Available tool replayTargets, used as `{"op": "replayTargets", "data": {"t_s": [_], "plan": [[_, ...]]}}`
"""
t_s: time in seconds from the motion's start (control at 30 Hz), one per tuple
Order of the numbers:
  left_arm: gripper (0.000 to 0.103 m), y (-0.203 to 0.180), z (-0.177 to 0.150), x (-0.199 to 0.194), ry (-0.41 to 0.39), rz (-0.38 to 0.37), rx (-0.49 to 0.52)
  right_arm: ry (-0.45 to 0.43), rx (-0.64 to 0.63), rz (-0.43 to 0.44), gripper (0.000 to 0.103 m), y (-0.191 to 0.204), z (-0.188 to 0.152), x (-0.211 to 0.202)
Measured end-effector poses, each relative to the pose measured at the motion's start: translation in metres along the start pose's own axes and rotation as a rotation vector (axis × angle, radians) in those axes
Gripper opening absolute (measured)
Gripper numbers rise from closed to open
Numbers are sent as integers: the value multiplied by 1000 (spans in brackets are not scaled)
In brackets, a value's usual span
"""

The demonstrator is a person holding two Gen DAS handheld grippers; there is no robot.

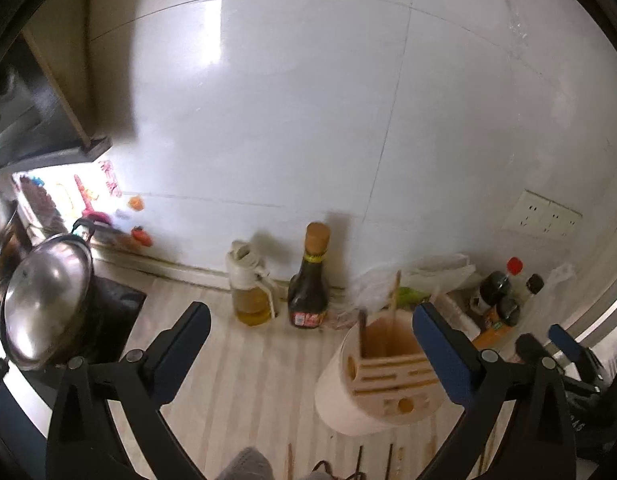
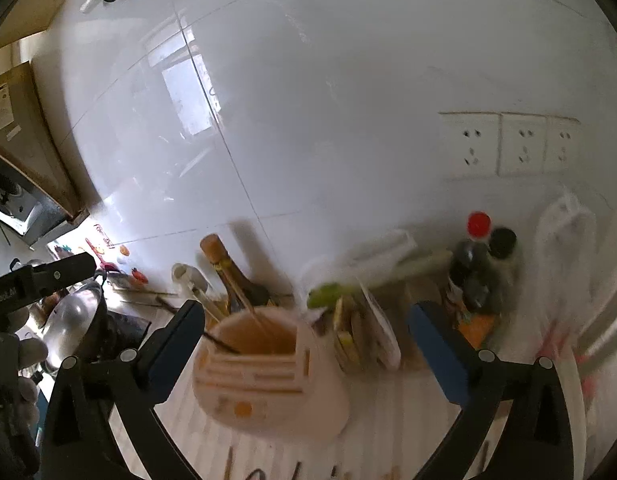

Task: Organize utensils
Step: 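Open both tools to drop the chopsticks into the holder, then grasp a light wooden chopstick with the left tool while the right tool grasps another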

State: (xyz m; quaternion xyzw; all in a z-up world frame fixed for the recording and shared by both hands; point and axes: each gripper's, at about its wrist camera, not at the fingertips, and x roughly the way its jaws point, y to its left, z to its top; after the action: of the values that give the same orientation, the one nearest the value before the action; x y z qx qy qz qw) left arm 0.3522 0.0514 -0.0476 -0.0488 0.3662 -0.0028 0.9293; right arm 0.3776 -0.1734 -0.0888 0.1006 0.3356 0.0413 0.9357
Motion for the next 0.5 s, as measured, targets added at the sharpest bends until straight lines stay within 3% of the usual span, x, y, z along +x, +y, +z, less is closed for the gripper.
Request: {"op": "replayTargets", "data": {"t_s": [0.17,0.27,0.43,0.5], "plan": [[103,9,-46,6,35,60,7,19,34,-59,103,-15,-32,-8],[103,16,-77,20,85,106,11,90,39,-91,103,-30,-56,-1],[103,24,-132,54,238,136,28,261,66,-151,103,-57,-104,22],[103,26,-152,66,293,150,46,329,71,-172,96,-69,-125,31]]}}
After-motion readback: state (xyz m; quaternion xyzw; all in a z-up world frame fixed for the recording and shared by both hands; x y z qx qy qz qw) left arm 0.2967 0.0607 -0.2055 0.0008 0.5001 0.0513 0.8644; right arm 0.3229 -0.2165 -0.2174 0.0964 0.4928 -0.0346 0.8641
